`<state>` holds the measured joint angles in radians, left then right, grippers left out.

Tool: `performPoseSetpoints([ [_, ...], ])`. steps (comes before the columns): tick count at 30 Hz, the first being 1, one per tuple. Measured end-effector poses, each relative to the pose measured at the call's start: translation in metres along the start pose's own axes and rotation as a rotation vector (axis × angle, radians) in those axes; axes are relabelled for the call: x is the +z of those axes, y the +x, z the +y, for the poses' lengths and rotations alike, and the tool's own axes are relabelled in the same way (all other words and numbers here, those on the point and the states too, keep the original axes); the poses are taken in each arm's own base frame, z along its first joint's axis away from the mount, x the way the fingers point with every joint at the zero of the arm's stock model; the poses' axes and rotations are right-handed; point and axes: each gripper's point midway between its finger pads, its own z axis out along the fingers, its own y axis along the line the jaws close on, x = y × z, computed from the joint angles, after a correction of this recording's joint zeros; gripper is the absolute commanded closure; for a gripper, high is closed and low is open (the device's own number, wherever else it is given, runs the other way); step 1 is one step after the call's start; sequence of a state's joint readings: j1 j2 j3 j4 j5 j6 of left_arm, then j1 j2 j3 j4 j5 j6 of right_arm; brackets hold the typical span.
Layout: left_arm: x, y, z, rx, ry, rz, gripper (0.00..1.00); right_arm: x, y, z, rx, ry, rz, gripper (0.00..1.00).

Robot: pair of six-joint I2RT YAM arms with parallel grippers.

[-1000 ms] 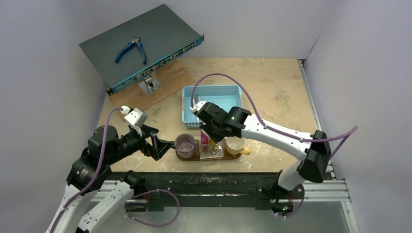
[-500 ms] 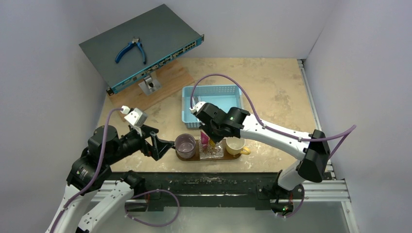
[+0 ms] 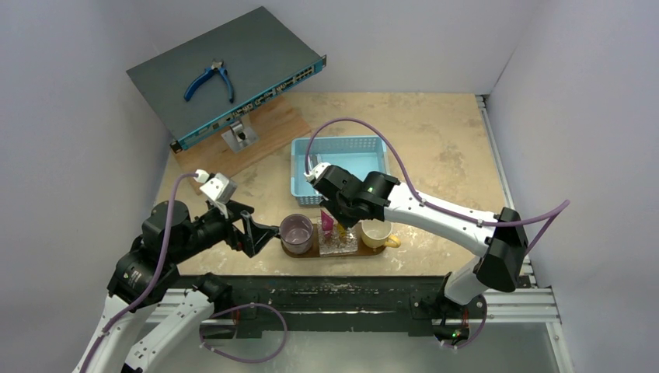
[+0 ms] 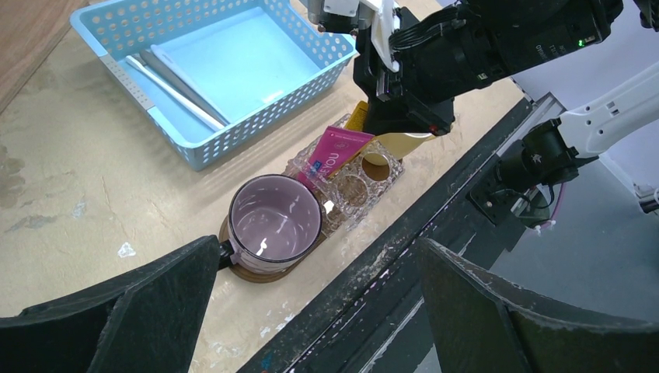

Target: Prepare toiletry sets of a toothbrush and toothpaste on the tray

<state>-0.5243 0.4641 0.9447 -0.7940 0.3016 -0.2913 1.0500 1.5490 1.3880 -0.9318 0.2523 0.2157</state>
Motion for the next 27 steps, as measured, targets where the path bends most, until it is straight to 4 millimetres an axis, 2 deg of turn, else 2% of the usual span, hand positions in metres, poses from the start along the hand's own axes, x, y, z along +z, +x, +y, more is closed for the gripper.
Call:
performPoseSetpoints([
  [8,0.000,0.000,0.000,0.000,0.000,0.000,0.02,0.000,0.000,0.000,0.001,0.001,-0.001,0.80],
  [15,0.000,0.000,0.000,0.000,0.000,0.001,0.02,-0.001,-0.003,-0.003,0.004,0.019,-0.010,0.61],
  [23,0.000,0.001,0.000,0.000,0.000,-0.001,0.02,-0.018,-0.032,-0.007,0.018,0.031,-0.096,0.48],
  [27,0.000,0.001,0.000,0.000,0.000,0.000,0.02,-0.030,-0.050,-0.010,0.026,0.035,-0.152,0.46],
])
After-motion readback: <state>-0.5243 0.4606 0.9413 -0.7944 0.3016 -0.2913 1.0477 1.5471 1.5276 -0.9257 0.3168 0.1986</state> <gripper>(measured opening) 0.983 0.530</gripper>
